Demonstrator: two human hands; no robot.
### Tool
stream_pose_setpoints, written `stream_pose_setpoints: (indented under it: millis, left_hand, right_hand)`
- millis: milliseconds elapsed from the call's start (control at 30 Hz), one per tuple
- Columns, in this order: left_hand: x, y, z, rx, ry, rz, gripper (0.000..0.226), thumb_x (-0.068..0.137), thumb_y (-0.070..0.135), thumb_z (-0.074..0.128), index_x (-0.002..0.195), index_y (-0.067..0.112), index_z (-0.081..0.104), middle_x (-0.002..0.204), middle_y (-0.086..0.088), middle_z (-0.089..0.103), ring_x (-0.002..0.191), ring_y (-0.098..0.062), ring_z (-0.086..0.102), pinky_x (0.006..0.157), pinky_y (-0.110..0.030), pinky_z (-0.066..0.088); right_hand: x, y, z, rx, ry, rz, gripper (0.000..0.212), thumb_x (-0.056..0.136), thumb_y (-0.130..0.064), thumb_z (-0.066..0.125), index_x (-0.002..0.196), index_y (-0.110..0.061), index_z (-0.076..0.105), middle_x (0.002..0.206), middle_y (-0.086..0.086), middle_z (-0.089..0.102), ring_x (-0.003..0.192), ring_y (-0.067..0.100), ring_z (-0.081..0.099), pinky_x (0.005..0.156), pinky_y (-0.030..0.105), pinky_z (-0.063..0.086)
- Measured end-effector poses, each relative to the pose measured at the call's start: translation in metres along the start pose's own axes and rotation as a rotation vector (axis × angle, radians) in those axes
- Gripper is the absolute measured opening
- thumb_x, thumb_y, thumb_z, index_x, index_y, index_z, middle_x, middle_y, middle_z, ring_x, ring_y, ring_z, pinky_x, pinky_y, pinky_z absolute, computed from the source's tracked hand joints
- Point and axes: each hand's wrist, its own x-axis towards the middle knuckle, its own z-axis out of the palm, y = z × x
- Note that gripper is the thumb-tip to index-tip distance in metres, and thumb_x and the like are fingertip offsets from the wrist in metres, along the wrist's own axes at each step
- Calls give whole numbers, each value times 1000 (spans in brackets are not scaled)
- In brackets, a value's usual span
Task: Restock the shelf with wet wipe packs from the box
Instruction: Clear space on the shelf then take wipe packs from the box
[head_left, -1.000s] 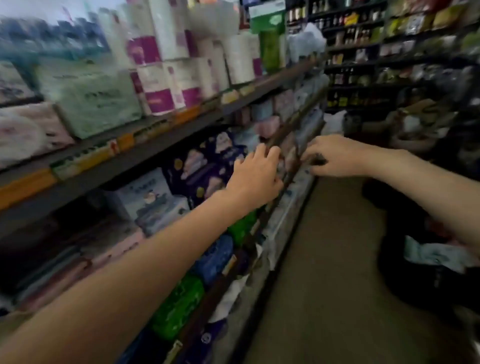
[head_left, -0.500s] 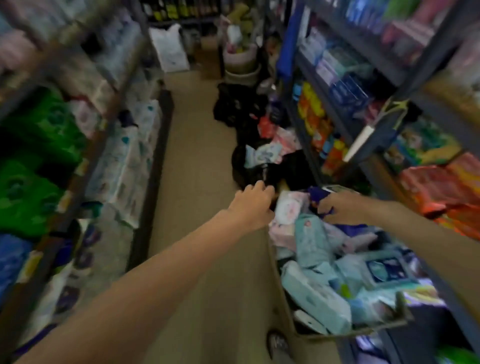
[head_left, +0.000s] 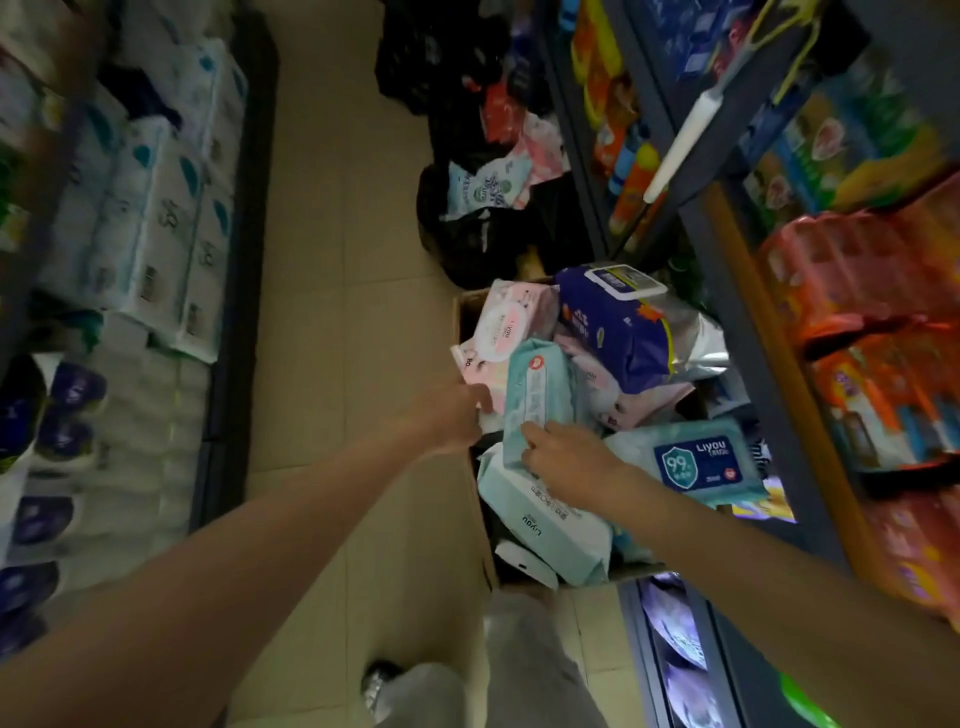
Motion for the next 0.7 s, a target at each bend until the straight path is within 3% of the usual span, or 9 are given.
stream_pose_setpoints:
  millis: [100, 233, 400, 467, 533, 633, 700]
  left_hand:
    - [-4, -6, 1, -31, 20, -12, 38, 90, 11, 49, 127, 17, 50, 130, -13, 44, 116, -30, 49, 87, -30, 40]
    - [-17, -22, 2, -46, 61, 3, 34, 89, 12, 51, 123, 15, 54, 127, -13, 46, 113, -30, 51, 84, -28, 39]
    - [-48, -60, -12, -147, 85, -16, 51, 89, 16, 56, 137, 11, 38, 138, -12, 43, 121, -30, 48, 100, -36, 42]
    - [-73, -78, -20, -171, 112, -28, 69, 84, 23, 64, 142, 13, 28, 142, -9, 40, 122, -29, 47, 101, -38, 42]
    - [-108, -97, -34, -176, 186, -27, 80, 78, 28, 70, 141, 15, 22, 137, -5, 45, 119, -27, 50, 99, -40, 44]
    - [-183, -138, -67, -279, 407, -20, 91, 74, 25, 73, 142, 22, 12, 125, 7, 46, 109, -16, 52, 90, -28, 47]
    - [-249, -173, -89, -255, 550, -32, 100, 73, 25, 74, 146, 26, 5, 132, 5, 43, 116, -16, 49, 94, -26, 42]
  right_hand:
    - [9, -10, 2, -131, 6, 19, 38, 91, -3, 42, 128, -4, 50, 140, 18, 32, 121, 33, 40, 97, 42, 32]
    - [21, -17, -3, -181, -14, 21, 34, 91, -3, 42, 123, -5, 53, 128, 14, 46, 117, 31, 45, 96, 40, 34]
    - [28, -3, -85, 348, 136, 214, 17, 90, -14, 52, 102, -7, 60, 111, 11, 59, 106, 27, 55, 90, 36, 43]
    - [24, -13, -146, 506, 206, 139, 13, 86, -16, 59, 75, -9, 56, 87, 13, 57, 88, 25, 55, 74, 31, 41]
    - [11, -46, -211, 693, 259, 25, 34, 83, -11, 62, 58, -14, 40, 63, 5, 38, 69, 21, 40, 58, 29, 27]
    - [-16, -122, -295, 768, 324, -182, 38, 82, -5, 61, 53, -15, 38, 57, -1, 33, 57, 14, 36, 53, 24, 27]
    - [-30, -177, -346, 758, 393, -304, 37, 83, -5, 59, 54, -14, 39, 58, -2, 34, 53, 6, 35, 47, 17, 27]
